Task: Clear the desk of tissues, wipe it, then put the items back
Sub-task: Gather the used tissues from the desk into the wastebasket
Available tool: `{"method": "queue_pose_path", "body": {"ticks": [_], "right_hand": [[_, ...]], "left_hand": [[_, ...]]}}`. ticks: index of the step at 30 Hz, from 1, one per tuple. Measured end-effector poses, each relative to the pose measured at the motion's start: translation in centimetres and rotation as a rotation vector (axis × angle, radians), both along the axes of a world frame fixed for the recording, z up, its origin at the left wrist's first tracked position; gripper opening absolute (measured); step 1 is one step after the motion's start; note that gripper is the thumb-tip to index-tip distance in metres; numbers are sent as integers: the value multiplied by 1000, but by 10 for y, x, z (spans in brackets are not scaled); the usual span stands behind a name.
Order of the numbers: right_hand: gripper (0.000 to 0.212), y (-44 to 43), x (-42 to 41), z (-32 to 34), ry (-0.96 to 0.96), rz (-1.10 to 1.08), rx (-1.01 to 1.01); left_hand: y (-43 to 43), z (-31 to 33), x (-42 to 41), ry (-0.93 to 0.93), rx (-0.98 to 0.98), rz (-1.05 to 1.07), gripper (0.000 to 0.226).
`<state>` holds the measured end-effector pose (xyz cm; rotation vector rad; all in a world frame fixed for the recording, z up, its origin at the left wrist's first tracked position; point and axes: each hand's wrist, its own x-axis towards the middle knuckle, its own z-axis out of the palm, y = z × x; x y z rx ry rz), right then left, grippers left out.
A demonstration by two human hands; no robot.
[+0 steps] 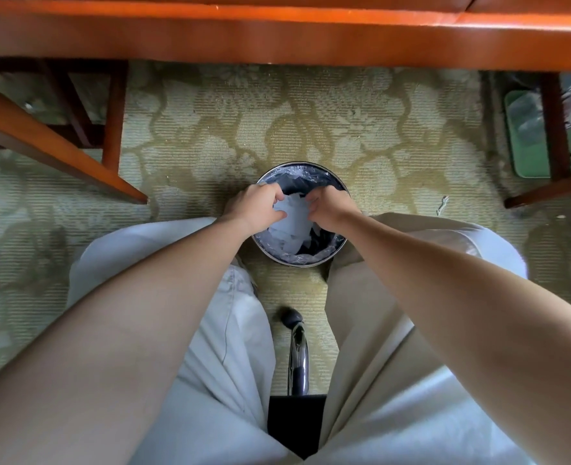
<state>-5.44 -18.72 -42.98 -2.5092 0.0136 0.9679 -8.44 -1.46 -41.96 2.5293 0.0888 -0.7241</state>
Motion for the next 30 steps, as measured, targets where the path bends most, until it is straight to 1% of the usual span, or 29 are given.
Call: {"method": "queue_pose_path", "body": {"ticks": [3, 9, 15, 20, 25, 30], "right_hand": [[44, 3, -3, 19, -36, -2, 16], [35, 7, -12, 77, -176, 31, 46], [37, 6, -32, 140, -327, 82, 76], [30, 2, -48, 199, -431, 69, 84], [30, -3, -59, 252, -541, 58, 123], [28, -6, -55, 309, -672, 57, 128]], "left_hand": [[2, 22, -3, -53, 12, -15, 37], [3, 87, -16, -167, 51, -44, 34], [5, 154, -41, -290, 88, -45, 36], [5, 210, -62, -394, 133, -43, 38], [5, 265, -78, -488, 147, -46, 39], [16, 317, -79, -582, 171, -11, 30]]}}
